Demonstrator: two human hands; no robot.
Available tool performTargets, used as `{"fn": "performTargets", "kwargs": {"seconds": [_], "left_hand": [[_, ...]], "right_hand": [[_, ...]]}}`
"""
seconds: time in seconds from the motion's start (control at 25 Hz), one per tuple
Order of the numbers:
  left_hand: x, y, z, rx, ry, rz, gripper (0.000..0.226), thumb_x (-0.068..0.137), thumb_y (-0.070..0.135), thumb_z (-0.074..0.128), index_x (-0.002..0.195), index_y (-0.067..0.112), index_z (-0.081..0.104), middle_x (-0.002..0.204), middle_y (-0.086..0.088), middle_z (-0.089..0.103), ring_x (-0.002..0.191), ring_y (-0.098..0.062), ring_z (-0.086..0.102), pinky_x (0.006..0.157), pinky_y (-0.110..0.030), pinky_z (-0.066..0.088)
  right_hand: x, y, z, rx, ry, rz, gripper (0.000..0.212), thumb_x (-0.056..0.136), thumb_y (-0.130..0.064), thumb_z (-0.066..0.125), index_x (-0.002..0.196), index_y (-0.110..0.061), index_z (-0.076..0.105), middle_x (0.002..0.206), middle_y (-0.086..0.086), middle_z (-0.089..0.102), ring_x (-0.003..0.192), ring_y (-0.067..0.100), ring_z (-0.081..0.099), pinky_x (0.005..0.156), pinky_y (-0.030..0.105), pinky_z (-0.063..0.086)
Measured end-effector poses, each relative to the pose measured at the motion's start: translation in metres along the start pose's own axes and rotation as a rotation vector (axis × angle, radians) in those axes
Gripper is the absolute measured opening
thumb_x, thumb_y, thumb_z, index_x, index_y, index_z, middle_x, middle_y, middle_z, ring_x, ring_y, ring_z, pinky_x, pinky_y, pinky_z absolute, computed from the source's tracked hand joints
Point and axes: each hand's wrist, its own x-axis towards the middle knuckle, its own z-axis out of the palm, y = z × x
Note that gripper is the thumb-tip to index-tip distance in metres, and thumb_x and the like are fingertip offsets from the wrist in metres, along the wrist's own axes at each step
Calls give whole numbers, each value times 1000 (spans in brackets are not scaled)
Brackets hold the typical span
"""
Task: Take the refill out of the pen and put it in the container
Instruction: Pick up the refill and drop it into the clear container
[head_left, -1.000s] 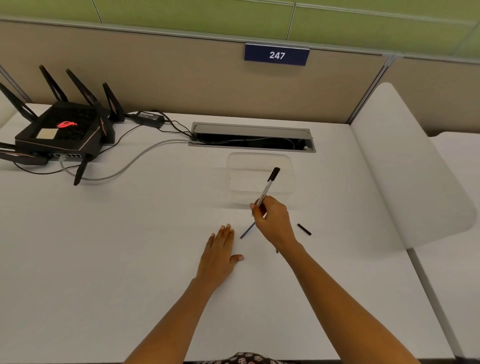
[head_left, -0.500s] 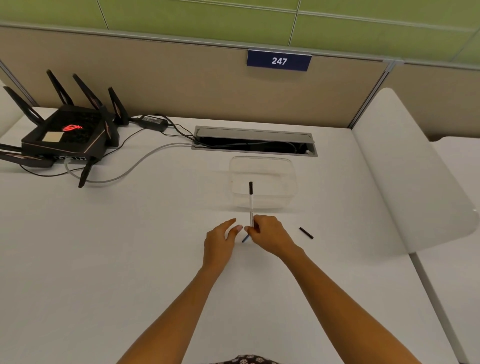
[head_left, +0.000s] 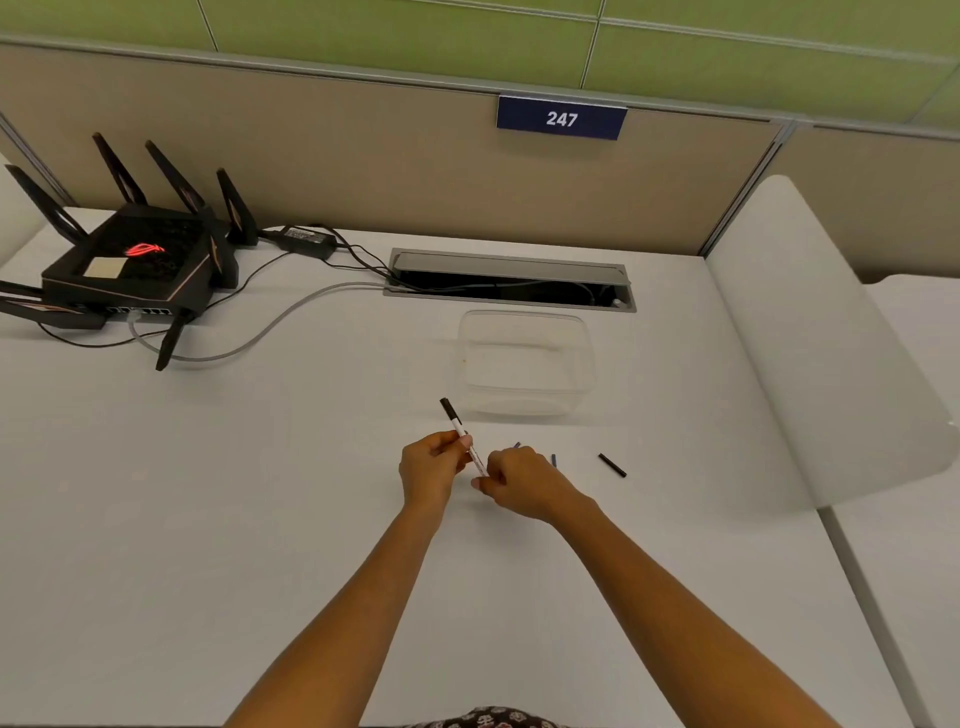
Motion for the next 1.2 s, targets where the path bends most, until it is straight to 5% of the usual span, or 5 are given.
{"fn": "performTargets", "kwargs": {"seconds": [0.16,0.32,0.44,0.8,1.2], "left_hand": [[6,0,-12,-135,80,-55,23,85,10,71,105,-2,71,96,-17,73,86,-28,71,80,-33,58],[10,-2,-25,-193,87,-85,26,85,8,71,108,-3,70,97,-16,73,84,-25,71,74,-28,59],[9,-3,-30,-212,96,-97,26,85,9,71,108,-3,70,96,-16,73,80,-22,71,72,-25,59],[10,-1,-45,-269,134,-127,25,85,9,70,107,-3,70,95,-16,73,81,-21,71,76,-27,58],[21,8,-46,-347,121,-142,20,86,9,70,101,-4,71,87,-12,72,80,-21,70,73,-25,60]], "right_hand": [[8,11,-5,269,175,171,40,87,-52,55,74,-15,59,75,2,62,69,20,62,68,36,50],[16,19,-7,422,145,437,34,88,-37,61,92,-3,65,77,6,67,51,13,60,44,24,48],[27,18,-1,443,191,513,37,82,-35,68,88,1,64,75,10,70,46,15,61,54,32,58],[42,0,0,428,165,537,22,77,-5,61,58,-7,51,49,9,59,35,18,57,49,26,56],[37,-12,-42,569,160,432,12,72,-9,68,75,3,69,66,13,71,54,23,69,60,35,62]]}}
